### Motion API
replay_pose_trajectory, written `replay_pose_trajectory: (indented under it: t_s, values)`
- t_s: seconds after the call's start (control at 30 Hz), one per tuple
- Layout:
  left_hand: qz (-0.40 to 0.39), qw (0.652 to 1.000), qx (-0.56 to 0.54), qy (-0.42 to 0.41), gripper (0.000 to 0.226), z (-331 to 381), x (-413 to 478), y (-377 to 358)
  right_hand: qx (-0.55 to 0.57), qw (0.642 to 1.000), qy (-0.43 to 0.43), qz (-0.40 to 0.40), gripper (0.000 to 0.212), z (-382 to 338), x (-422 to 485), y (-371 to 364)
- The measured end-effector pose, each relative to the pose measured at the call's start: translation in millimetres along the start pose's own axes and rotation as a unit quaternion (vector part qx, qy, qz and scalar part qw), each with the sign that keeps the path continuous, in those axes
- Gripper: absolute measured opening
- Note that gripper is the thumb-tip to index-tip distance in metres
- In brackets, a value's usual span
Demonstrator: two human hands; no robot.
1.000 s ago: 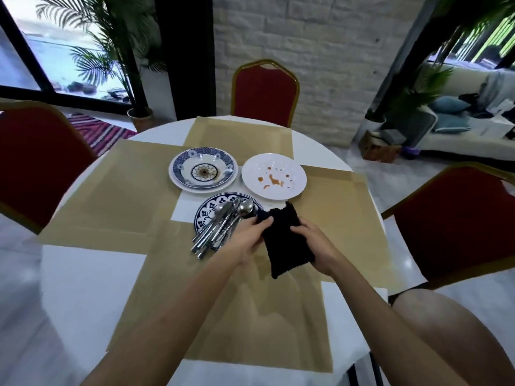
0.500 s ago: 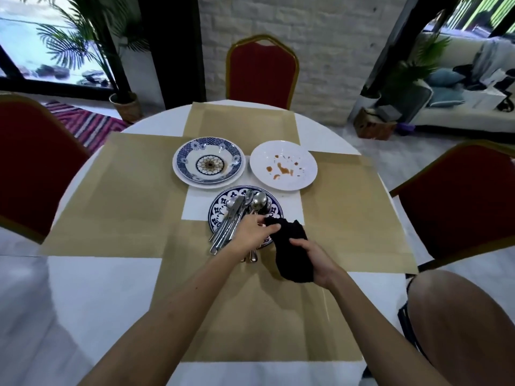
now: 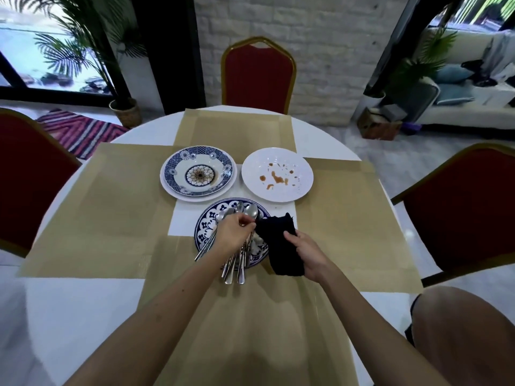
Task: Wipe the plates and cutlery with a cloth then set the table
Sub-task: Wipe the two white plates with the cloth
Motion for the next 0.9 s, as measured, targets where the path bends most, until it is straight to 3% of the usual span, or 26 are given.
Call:
replay_pose_trajectory:
  t_s: [0.2, 0.43, 0.7, 0.9]
  values:
    - [-0.037, 0.999, 0.024, -0.012, 0.017, 11, 35, -8, 0.066, 0.997, -0.005, 0.033, 0.024, -16, 28, 16]
    - [0.066, 0.996, -0.032, 0.053, 0.022, 1, 70, 8, 0.092, 0.994, 0.003, 0.054, 0.025, -24, 51, 27]
    - [0.069, 0.997, 0.019, 0.038, 0.037, 13, 103, 5, 0.119, 0.987, 0.010, 0.107, 0.033, -40, 72, 33]
    - [0.030, 0.990, 0.130, 0.053, 0.033, 25, 140, -20, 0.121, 0.985, 0.025, 0.123, 0.029, -62, 90, 39]
Point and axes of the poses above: each hand's wrist, its own x-axis towards the middle knuckle, its own y-axis out of the back of the hand, z = x × y, the point moved 3 cm from there along x, towards the middle knuckle, and after that the axes turned 5 degrees about -y, right-handed, at the moved point
